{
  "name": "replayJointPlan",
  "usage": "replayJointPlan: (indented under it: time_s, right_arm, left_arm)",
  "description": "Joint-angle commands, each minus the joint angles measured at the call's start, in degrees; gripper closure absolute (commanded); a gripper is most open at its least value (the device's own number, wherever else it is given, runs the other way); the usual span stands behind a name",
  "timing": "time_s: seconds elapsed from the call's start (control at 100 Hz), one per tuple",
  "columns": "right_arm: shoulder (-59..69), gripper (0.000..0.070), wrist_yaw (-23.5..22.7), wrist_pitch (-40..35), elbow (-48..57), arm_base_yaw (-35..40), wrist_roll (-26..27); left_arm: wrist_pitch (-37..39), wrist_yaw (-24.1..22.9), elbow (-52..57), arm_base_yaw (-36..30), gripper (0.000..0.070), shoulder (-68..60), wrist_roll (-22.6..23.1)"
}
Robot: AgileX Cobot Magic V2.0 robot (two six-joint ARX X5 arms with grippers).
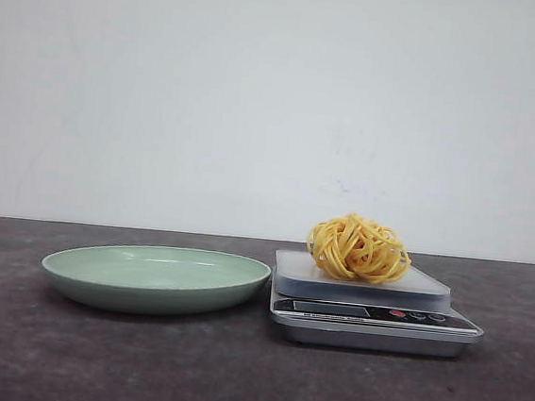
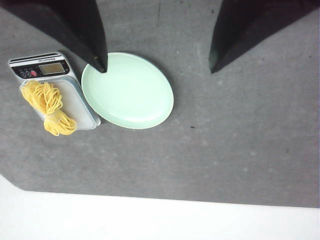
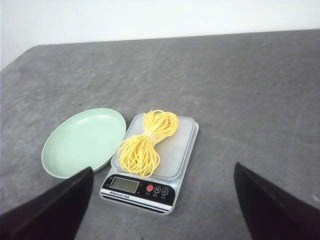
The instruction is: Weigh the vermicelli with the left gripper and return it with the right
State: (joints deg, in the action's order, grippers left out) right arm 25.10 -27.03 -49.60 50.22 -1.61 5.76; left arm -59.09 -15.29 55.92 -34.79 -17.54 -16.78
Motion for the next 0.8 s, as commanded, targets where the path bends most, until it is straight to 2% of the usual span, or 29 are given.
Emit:
replayJointPlan:
  time_s: [0.0, 0.14, 0.43, 0.53, 0.7, 0.79]
  right_arm:
    - [1.6, 0.0164, -0.5, 0.6, 1.6, 0.7, -0.4]
    - [6.3, 0.0162, -0.3, 0.7, 4.7, 3.1, -0.3]
    - [23.2, 0.0157, 0.8, -0.8, 14.6, 11.9, 5.0]
    - [29.3, 0.0149, 4.1, -0.1, 16.0, 16.8, 5.9]
    - [39.2, 0.0147, 12.4, 2.5, 17.2, 25.0, 8.6]
    - [44.7, 0.0147, 14.0, 3.9, 18.6, 27.8, 9.1]
  left_arm:
    - [1.5, -0.3, 0.7, -0.4, 0.0324, 0.0, -0.4]
    - [1.5, -0.3, 0.7, -0.4, 0.0323, 0.0, -0.4]
    - [1.5, -0.1, 0.7, -0.4, 0.0323, 0.0, -0.4]
    - [1.4, -0.1, 0.7, -0.4, 0.0323, 0.0, -0.4]
    - [1.2, -0.1, 0.7, -0.4, 0.0322, 0.0, -0.4]
    - [1.2, -0.1, 0.7, -0.4, 0.0323, 0.0, -0.4]
